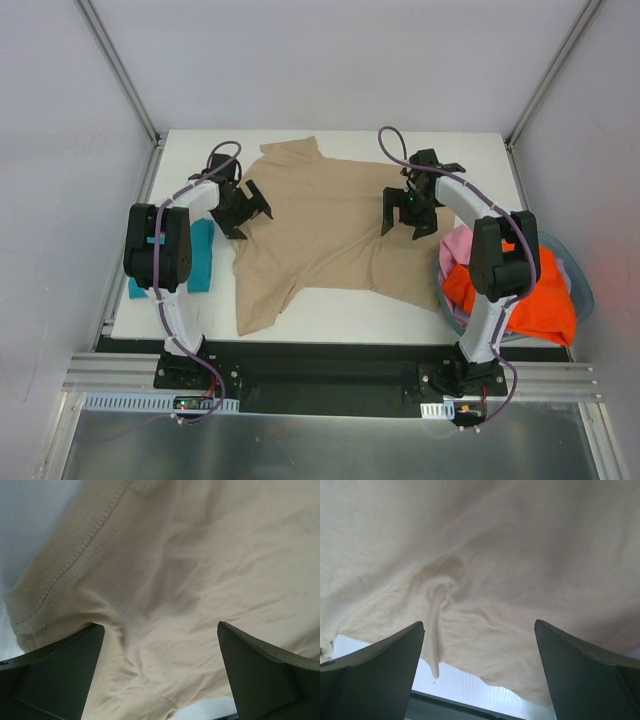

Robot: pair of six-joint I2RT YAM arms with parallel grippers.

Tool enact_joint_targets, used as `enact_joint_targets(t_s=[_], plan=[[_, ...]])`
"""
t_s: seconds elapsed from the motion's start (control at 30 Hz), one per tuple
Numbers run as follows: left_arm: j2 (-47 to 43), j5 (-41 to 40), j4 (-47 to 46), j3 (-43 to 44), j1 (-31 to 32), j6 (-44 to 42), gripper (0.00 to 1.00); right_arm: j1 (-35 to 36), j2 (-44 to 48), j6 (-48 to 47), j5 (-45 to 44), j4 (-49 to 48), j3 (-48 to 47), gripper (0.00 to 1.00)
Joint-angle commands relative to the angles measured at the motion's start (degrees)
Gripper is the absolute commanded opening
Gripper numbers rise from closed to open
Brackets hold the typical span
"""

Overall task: Fold and stack the t-shirts
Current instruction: Flatten out the tshirt, then grap the side of the flattened tshirt closest away from the robot with both arms

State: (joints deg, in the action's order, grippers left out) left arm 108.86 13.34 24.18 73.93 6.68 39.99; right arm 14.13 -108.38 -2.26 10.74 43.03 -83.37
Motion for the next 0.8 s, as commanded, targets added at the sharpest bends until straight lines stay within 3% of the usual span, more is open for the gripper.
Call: enact_joint_targets(t_s=[0.0,0.53,0.63,0.77], plan=[[5.91,3.41,-0.45,5.34,-3.25,-4.3,0.99,-0.16,-3.58,-1.07,-0.28,0.3,-3.89,0.97],[17.44,8.01,0.95,24.67,-6.33,-8.52,0.99,-1.03,-12.65,-4.68,-0.55,4.34,-16.11,0.97],[14.29,10.65,0.95,23.46,-6.33,-8.08,0.99,-0.77,-11.6,-5.3,-0.37,5.49,-19.19,0.97],[3.33,9.34,1.04,16.88,-6.33,-8.26,0.99,0.46,-5.47,-5.47,-1.51,4.7,-18.76,0.97]])
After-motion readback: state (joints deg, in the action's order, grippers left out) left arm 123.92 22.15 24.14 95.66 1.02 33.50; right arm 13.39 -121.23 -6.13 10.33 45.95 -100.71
